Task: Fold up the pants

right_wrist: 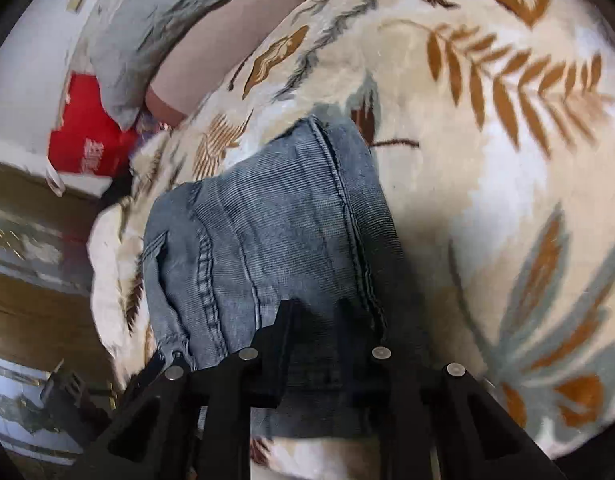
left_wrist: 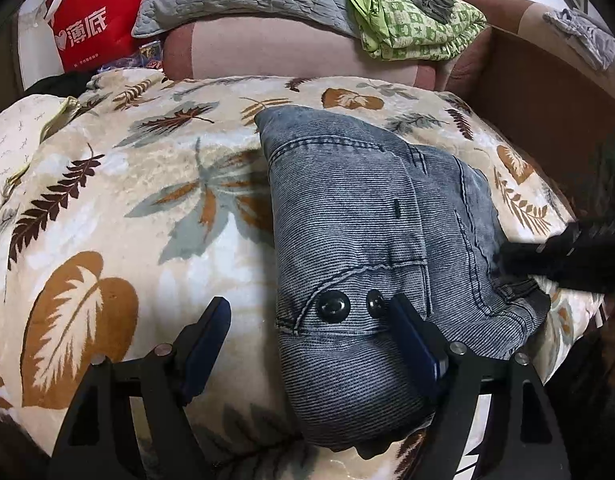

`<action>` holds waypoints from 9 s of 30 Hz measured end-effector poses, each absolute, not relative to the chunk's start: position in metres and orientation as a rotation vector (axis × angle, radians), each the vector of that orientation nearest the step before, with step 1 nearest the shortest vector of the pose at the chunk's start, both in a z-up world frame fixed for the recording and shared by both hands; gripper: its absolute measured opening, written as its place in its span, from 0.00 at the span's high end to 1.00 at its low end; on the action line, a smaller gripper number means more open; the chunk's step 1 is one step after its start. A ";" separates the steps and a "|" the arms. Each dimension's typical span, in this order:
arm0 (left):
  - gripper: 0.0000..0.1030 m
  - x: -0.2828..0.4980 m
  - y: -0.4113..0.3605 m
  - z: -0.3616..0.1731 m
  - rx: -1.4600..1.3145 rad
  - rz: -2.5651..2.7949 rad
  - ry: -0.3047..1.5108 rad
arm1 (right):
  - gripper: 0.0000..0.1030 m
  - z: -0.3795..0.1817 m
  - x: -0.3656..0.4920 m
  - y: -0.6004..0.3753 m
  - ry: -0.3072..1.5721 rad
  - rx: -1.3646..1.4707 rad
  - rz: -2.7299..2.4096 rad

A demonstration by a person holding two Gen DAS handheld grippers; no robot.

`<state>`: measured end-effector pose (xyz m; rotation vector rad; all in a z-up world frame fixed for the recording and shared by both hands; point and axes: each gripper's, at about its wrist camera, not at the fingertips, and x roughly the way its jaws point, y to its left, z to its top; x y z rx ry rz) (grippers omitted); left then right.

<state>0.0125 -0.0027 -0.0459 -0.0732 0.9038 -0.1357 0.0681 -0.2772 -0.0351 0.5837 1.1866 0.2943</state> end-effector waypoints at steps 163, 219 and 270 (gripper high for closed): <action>0.19 0.070 0.049 -0.047 -0.619 -0.362 1.073 | 0.17 -0.043 0.085 -0.329 1.137 0.634 0.353; 0.15 -0.002 0.019 -0.012 -0.201 -0.186 0.936 | 0.21 -0.007 0.038 -0.271 1.106 0.567 0.493; 0.32 0.138 0.076 -0.032 -0.291 -0.038 1.028 | 0.53 -0.022 0.173 -0.168 1.136 0.084 0.357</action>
